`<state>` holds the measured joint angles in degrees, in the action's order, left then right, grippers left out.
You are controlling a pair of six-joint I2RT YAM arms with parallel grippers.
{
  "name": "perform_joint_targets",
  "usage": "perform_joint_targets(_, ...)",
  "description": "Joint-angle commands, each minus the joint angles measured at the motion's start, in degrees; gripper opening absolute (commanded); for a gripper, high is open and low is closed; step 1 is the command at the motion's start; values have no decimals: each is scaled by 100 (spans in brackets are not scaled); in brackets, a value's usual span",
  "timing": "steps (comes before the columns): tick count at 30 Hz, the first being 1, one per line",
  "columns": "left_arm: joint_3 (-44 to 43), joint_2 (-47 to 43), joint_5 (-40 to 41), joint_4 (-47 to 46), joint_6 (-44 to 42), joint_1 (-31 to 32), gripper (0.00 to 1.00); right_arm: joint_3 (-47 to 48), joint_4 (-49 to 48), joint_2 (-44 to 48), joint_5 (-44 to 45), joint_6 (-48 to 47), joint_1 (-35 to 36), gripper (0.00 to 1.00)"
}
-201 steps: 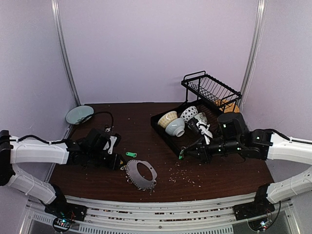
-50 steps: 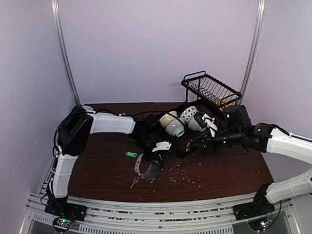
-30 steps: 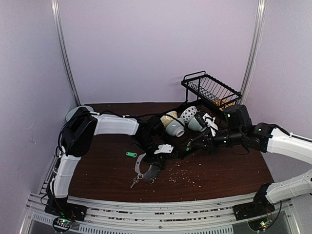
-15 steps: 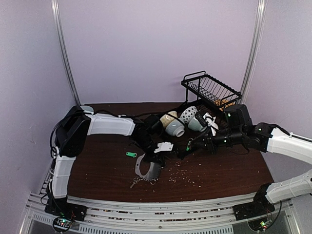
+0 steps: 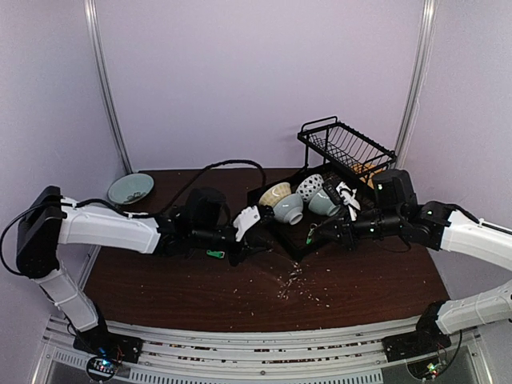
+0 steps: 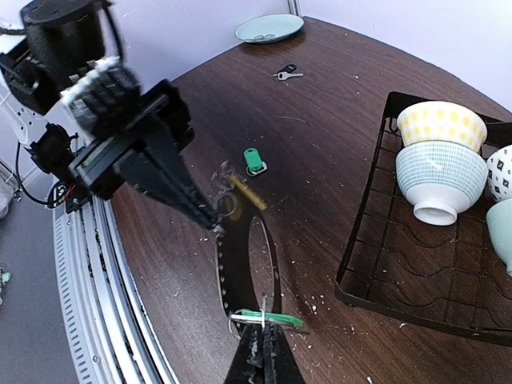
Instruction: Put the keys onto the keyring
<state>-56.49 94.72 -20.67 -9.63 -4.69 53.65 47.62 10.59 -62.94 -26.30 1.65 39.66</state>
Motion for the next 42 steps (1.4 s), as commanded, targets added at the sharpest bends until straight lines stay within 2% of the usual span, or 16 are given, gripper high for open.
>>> perform_joint_targets(1,635,-601,685,-2074,406,571,0,-25,-64,103,-203,26,-44,0)
perform_joint_targets(2,854,-747,802,-2396,496,676,0,-7,-33,98,-233,28,-44,0)
perform_joint_targets(5,1901,-982,1011,-4405,1231,782,0,11,-38,126,-350,58,-46,0)
perform_joint_targets(6,2090,-910,1128,-4718,1406,787,0,11,-83,137,-386,91,-46,0)
perform_joint_targets(9,2090,-420,1412,-4776,1535,792,0,45,-160,130,-469,167,-45,0)
perform_joint_targets(13,2584,-3,1579,-5891,2132,796,0,190,-41,100,-514,201,-45,0)
perform_joint_targets(16,2864,185,2145,-6061,2471,911,0,151,-67,117,-551,249,-44,0)
perform_joint_targets(19,3231,344,2539,-6461,2419,1135,0,112,-125,126,-540,299,-45,0)
perform_joint_targets(24,3254,454,2774,-6017,2353,1237,0,149,-89,98,-544,280,-42,0)
perform_joint_targets(28,2807,473,2706,-5340,2414,1228,0,177,-82,106,-517,274,-45,0)
perform_joint_targets(32,2939,477,1990,-6224,2692,1234,0,88,-251,27,-632,336,-43,0)
perform_joint_targets(35,2946,513,2127,-6342,2779,1236,0,40,-494,-218,-821,426,-39,0)
perform_joint_targets(38,2994,733,2239,-6995,2855,1236,0,273,-274,-464,-866,391,-36,0)
perform_joint_targets(40,2600,969,1957,-7194,2666,1232,0,330,-243,-493,-883,384,-38,0)
perform_joint_targets(42,1932,1050,1829,-6625,2457,1231,0,344,-259,-448,-894,397,-37,0)
